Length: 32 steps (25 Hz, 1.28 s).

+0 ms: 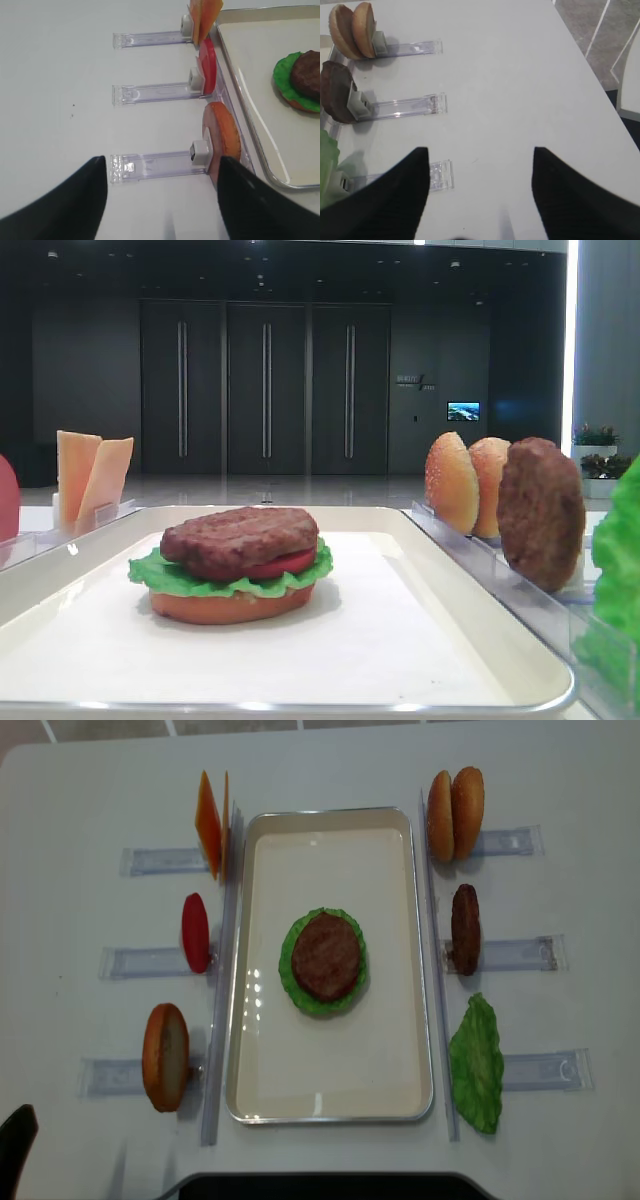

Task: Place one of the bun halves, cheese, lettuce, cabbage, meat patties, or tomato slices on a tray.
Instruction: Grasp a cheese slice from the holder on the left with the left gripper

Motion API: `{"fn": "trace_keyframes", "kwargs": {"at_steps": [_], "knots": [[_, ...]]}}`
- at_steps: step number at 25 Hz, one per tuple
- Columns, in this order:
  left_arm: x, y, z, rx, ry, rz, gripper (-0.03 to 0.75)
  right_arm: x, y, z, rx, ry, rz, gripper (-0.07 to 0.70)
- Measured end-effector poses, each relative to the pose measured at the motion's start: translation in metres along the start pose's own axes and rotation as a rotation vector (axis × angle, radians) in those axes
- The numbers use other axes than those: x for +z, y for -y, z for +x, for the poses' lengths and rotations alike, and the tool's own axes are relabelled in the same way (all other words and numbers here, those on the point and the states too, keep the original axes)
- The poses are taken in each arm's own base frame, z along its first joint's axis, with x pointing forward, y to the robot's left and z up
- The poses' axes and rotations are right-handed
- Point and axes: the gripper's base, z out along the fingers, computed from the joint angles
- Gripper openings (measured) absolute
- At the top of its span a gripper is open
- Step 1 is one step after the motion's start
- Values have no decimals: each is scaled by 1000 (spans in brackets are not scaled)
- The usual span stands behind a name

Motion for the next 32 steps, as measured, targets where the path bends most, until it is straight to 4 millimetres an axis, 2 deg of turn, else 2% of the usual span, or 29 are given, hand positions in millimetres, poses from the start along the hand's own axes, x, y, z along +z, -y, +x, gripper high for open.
{"fn": "trace_keyframes", "kwargs": {"at_steps": [12,27,32], "knots": [[0,0,0,0,0,0,445,0,0,0,0,0,0,426],[0,0,0,0,0,0,287,0,0,0,0,0,0,423],[0,-2,-4,-29,-4,-17,270,0,0,0,0,0,0,423]]}}
